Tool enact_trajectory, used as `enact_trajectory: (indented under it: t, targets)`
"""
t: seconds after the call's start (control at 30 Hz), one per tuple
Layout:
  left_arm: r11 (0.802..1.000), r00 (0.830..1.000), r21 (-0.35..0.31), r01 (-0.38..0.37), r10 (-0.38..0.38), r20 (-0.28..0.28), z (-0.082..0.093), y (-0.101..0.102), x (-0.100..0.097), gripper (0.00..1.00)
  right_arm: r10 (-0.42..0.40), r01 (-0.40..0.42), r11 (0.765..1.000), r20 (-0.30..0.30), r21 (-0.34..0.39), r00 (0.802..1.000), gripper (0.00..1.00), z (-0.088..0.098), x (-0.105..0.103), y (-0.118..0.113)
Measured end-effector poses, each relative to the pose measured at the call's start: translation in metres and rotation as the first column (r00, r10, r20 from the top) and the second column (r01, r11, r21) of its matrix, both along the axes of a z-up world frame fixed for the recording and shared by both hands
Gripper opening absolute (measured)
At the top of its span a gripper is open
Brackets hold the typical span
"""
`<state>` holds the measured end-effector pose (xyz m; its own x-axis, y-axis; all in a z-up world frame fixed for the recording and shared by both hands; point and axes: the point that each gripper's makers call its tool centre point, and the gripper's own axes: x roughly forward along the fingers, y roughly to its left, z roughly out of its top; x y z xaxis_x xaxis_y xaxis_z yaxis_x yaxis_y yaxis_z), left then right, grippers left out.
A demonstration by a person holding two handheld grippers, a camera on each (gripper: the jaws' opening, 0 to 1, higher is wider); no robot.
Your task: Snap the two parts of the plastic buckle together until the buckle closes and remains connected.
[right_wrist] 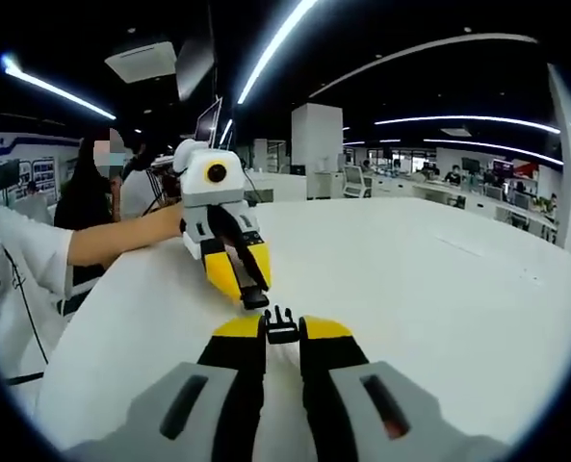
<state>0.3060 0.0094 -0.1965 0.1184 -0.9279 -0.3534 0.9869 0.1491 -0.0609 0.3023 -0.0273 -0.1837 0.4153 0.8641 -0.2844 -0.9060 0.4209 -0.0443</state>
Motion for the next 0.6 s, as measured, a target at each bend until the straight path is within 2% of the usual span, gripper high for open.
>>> enact_trajectory:
  t: [0.17, 0.6]
  targets:
    - [1.000, 1.000, 0.014, 0.003, -0.003, 0.006, -0.0032, -0.0001, 0.0001, 0.12, 0.031, -0.031, 0.999, 0.006, -0.007, 1.000, 0.13, -0.0009, -0.0054, 0.0046]
    - [1.000, 1.000, 0.002, 0.004, -0.004, 0.007, -0.0009, -0.0012, -0.0003, 0.12, 0.053, -0.053, 0.998, 0.000, -0.036, 0.999, 0.13, -0.0095, -0.0086, 0.0089]
